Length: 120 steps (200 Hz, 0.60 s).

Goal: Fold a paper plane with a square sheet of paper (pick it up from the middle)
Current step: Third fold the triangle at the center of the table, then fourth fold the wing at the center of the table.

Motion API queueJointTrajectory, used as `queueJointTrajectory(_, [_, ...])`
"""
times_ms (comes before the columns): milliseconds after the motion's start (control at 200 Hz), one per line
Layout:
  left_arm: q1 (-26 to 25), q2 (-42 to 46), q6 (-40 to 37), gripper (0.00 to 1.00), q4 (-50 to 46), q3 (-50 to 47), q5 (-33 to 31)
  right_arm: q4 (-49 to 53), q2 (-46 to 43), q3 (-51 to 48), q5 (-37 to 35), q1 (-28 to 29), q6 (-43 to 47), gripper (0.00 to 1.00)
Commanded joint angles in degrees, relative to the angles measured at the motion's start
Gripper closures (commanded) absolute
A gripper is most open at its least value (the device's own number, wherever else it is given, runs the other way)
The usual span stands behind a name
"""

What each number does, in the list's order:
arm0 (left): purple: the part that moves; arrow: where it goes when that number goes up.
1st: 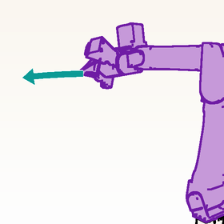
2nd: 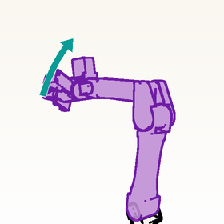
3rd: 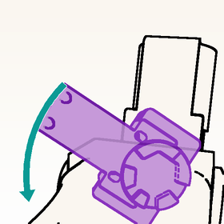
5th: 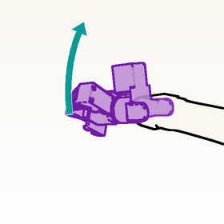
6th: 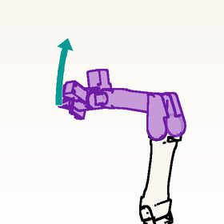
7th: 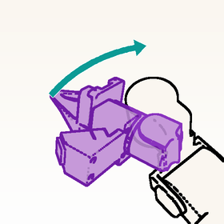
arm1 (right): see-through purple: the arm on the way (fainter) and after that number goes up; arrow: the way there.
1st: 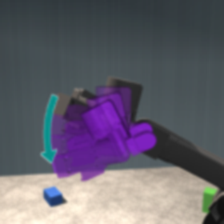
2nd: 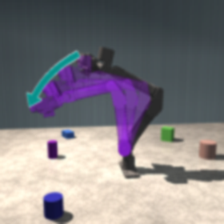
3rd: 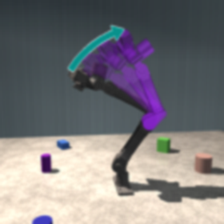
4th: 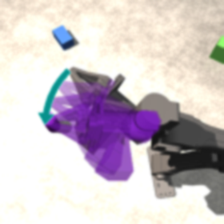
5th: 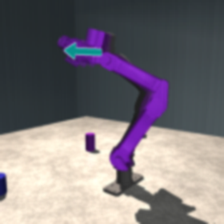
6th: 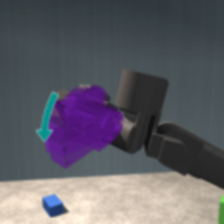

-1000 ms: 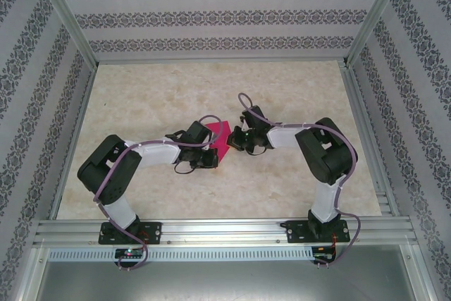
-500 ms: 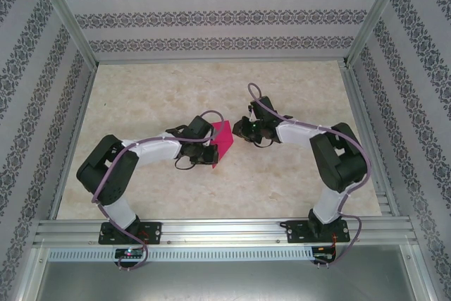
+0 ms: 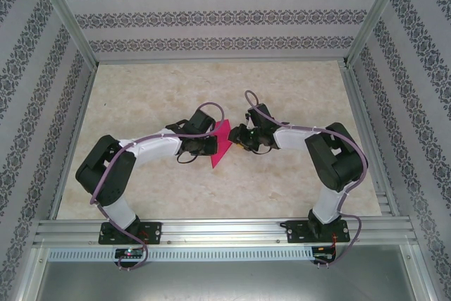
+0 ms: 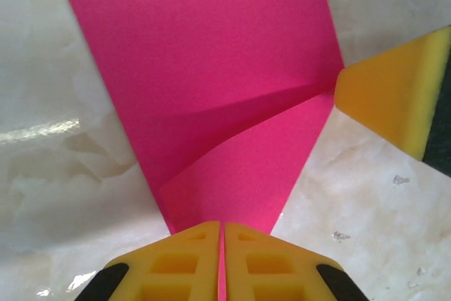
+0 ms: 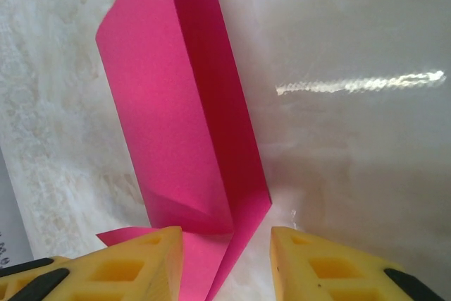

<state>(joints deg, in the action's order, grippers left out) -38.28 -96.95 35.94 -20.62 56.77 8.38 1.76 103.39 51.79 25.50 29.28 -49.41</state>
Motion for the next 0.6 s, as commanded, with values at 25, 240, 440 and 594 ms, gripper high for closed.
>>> queueJointTrajectory(25, [0.38, -0.02, 0.67, 0.89, -1.10, 1.13, -1.78, -4.54, 3.16, 2.12, 4.93, 0.80, 0.49, 0.64])
queueJointTrajectory(240, [0.62, 0.53, 0.55, 0.88, -1.78, 0.63, -2.11, -10.95, 5.06, 1.43, 9.44, 0.73, -0.25, 0.69])
queueJointTrajectory(440, [1.02, 0.96, 0.53, 0.87, -1.97, 0.36, -2.04, -12.74, 4.93, 0.73, 10.71, 0.69, -0.25, 0.78])
queueJointTrajectory(594, [1.15, 1.97, 0.37, 0.84, -2.05, -0.08, -1.89, -12.80, 3.32, -0.40, 8.67, 0.36, -0.76, 0.92])
